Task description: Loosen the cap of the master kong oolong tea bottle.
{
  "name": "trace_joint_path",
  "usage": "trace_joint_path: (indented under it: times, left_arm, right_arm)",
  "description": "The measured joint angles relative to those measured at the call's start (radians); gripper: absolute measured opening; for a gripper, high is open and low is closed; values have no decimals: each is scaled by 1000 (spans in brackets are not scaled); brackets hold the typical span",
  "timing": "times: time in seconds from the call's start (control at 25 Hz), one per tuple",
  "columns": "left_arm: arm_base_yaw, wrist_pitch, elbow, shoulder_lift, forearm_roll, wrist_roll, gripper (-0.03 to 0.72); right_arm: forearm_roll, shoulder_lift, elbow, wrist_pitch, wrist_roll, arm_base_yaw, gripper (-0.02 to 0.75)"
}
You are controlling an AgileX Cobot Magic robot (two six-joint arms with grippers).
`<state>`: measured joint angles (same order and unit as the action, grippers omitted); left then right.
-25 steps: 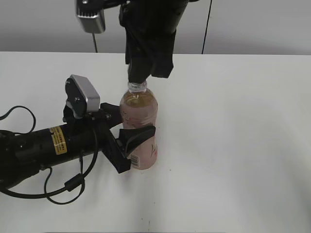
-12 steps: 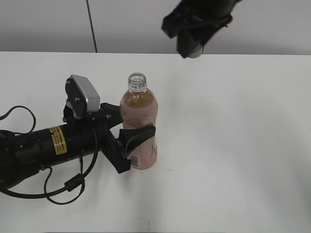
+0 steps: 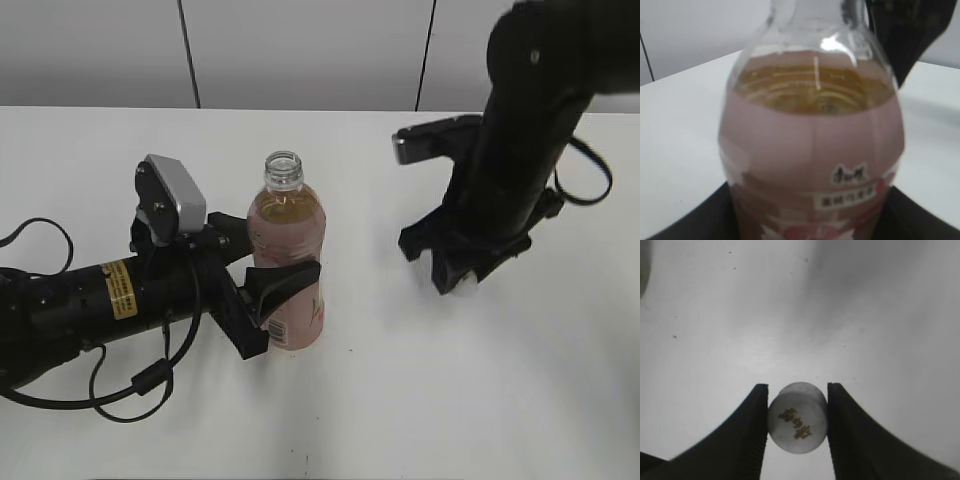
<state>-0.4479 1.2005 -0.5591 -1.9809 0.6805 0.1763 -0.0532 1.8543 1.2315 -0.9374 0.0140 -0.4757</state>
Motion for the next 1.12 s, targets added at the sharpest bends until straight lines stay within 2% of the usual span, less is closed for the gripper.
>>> trace_joint_path:
  times: [0.16, 0.4, 0.48, 0.64, 0.68, 0.84, 1.0, 1.12]
  left_arm:
    - [0, 0, 0, 0, 1, 0, 391]
    - [0, 0, 0, 0, 2, 0, 391]
    - [0, 0, 0, 0, 3, 0, 391]
    - [0, 0, 0, 0, 3, 0, 391]
    - [0, 0, 0, 0, 3, 0, 391]
    - [0, 2, 3, 0, 5, 0, 436]
    - [0, 5, 26, 0, 4, 0, 508]
    - [0, 6, 55, 0, -11, 0, 529]
  right_arm:
    - [-53, 36, -125, 174, -2, 0, 272]
    - [-58, 108, -159, 224, -3, 0, 272]
    - [-62, 119, -160, 233, -3, 0, 318]
    - [-64, 120, -160, 237, -3, 0, 517]
    - [-64, 119, -160, 237, -3, 0, 541]
    - [-65, 96, -160, 237, -4, 0, 575]
    - [-65, 64, -160, 237, -4, 0, 577]
    - [-65, 45, -160, 236, -4, 0, 577]
